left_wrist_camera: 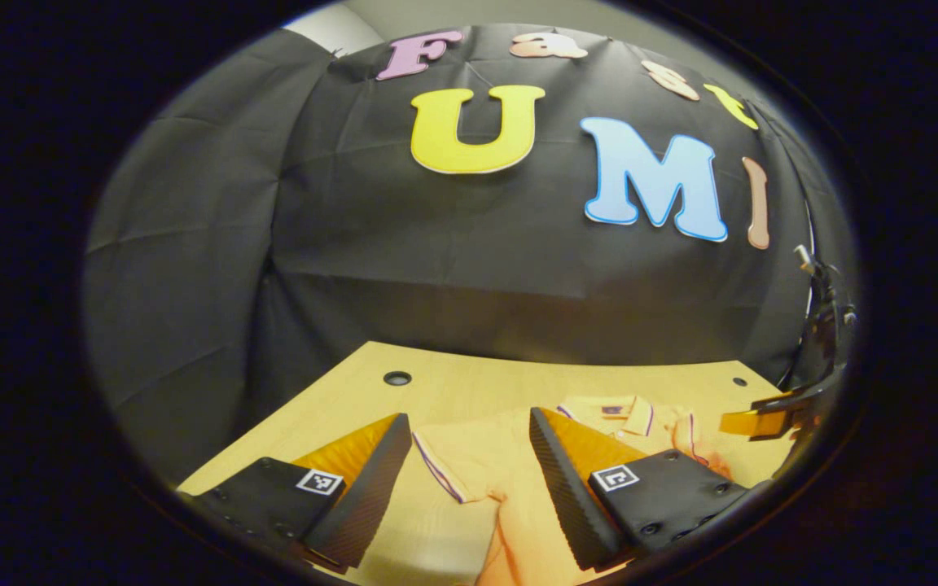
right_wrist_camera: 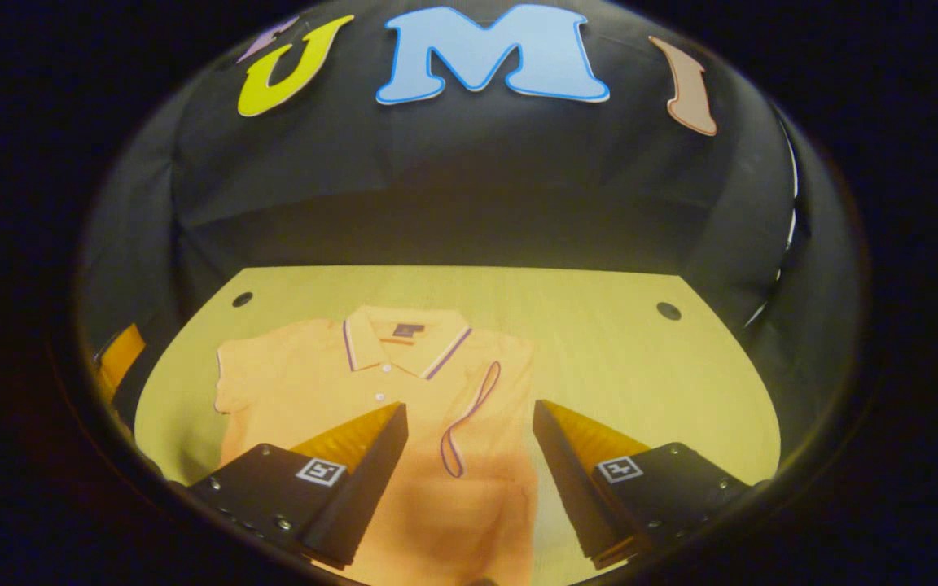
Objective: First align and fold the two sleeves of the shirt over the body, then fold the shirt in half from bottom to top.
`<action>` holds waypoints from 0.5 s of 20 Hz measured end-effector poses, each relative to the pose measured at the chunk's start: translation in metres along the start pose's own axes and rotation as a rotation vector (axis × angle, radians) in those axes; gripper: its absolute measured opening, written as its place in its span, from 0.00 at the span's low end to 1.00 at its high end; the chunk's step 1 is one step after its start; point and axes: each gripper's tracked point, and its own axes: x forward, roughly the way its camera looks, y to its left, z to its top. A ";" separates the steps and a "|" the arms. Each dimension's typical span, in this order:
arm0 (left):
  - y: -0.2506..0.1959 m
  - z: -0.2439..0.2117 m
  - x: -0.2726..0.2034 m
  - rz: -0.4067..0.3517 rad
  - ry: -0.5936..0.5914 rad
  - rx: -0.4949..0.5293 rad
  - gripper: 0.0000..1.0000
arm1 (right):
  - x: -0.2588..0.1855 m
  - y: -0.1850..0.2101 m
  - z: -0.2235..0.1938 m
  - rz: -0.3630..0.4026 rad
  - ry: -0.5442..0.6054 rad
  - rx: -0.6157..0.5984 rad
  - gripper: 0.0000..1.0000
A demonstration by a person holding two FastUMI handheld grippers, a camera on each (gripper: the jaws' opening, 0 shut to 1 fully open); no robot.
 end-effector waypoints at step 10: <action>0.036 -0.064 0.084 0.095 0.180 -0.105 0.94 | -0.108 0.010 0.019 0.015 -0.164 -0.060 0.96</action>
